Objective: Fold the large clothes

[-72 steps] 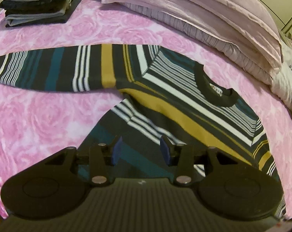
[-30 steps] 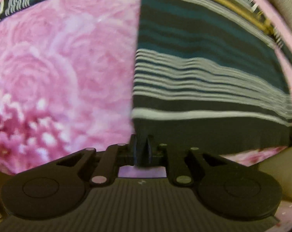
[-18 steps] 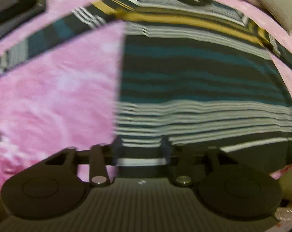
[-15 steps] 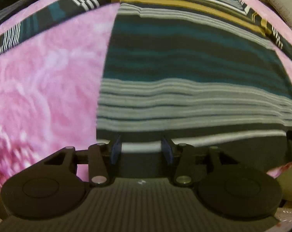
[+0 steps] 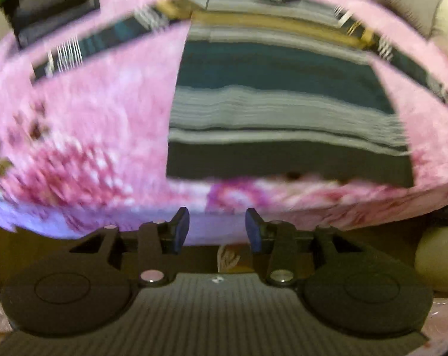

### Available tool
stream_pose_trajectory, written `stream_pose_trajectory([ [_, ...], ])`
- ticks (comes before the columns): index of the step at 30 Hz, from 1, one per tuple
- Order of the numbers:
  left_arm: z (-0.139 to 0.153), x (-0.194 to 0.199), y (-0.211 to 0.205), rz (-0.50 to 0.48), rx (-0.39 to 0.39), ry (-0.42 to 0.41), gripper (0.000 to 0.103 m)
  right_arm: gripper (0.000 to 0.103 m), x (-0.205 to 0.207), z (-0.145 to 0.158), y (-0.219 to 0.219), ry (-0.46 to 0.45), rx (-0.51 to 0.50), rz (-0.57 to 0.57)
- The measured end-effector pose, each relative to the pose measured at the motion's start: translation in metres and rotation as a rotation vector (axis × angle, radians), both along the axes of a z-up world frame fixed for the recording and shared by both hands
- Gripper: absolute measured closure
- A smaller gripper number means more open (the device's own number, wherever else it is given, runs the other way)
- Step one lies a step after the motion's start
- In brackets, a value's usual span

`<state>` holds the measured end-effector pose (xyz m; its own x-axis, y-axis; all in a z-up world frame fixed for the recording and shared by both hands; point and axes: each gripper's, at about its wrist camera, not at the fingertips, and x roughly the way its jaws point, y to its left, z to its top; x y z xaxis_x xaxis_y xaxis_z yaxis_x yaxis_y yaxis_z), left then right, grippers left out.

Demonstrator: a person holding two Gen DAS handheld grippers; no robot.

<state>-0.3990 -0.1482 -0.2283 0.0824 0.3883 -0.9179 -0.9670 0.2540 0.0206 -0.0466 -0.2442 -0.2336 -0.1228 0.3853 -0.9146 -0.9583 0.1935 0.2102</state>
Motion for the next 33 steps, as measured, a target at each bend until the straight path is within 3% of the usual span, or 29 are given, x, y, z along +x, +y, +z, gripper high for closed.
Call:
stream_pose_trajectory([
  [2,0.034,0.006,-0.004,0.011,0.063,-0.009,0.06,0.034,-0.001,0.041,-0.003,-0.009,0.086,0.013],
  [6,0.102,0.015,-0.026,0.032,0.185,-0.056,0.048,0.028,-0.007,0.119,-0.013,-0.036,0.232,0.017],
  [8,0.125,0.016,-0.04,0.043,0.219,-0.067,0.042,0.025,-0.009,0.145,-0.023,-0.051,0.273,0.02],
  [11,0.146,0.019,-0.061,0.047,0.227,-0.066,0.042,0.024,-0.016,0.164,-0.04,-0.056,0.3,0.032],
  [19,0.154,0.027,-0.103,0.01,0.174,-0.06,0.042,0.023,-0.025,0.169,-0.09,-0.037,0.25,0.057],
  [33,0.172,0.046,-0.138,-0.06,0.197,-0.059,0.039,0.023,-0.029,0.171,-0.128,-0.064,0.238,0.059],
])
